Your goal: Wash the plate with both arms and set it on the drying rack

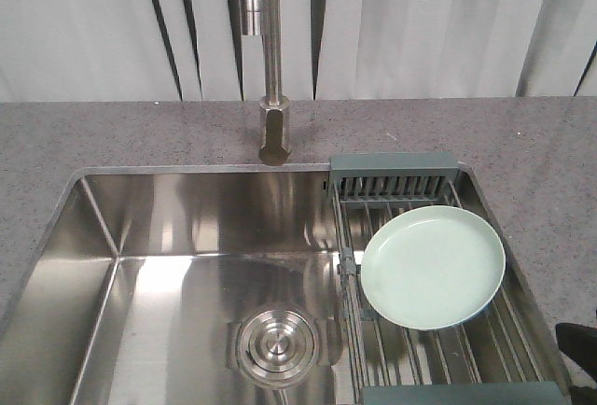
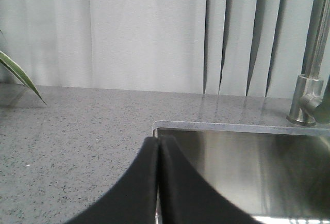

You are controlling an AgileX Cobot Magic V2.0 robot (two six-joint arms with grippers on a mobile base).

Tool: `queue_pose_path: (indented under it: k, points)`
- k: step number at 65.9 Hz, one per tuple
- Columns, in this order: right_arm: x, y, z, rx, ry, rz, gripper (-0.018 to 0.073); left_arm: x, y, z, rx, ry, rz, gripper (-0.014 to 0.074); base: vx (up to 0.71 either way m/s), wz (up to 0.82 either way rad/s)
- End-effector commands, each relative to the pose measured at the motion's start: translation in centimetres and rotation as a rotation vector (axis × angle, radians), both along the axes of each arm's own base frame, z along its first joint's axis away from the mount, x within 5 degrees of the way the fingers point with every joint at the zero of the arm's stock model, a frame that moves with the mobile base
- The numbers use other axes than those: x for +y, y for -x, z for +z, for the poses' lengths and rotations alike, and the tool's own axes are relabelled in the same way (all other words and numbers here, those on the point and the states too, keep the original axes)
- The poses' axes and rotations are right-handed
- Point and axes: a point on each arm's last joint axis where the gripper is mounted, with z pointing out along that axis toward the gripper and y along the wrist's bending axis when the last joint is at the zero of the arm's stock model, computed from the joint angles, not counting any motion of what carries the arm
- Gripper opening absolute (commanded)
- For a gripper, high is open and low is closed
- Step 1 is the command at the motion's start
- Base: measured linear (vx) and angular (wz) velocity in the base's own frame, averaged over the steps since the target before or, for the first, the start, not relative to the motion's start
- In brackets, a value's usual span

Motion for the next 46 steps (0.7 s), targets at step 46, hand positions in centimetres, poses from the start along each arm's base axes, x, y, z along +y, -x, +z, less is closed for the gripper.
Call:
queue_pose_path:
  k: [46]
  points:
    - [-2.7,3.2,1.3,-0.413,0.013,-0.217,-0.0008,0.0,0.3,1.6,-0.116,-0.003,0.000,-0.0006,0.00,0.00]
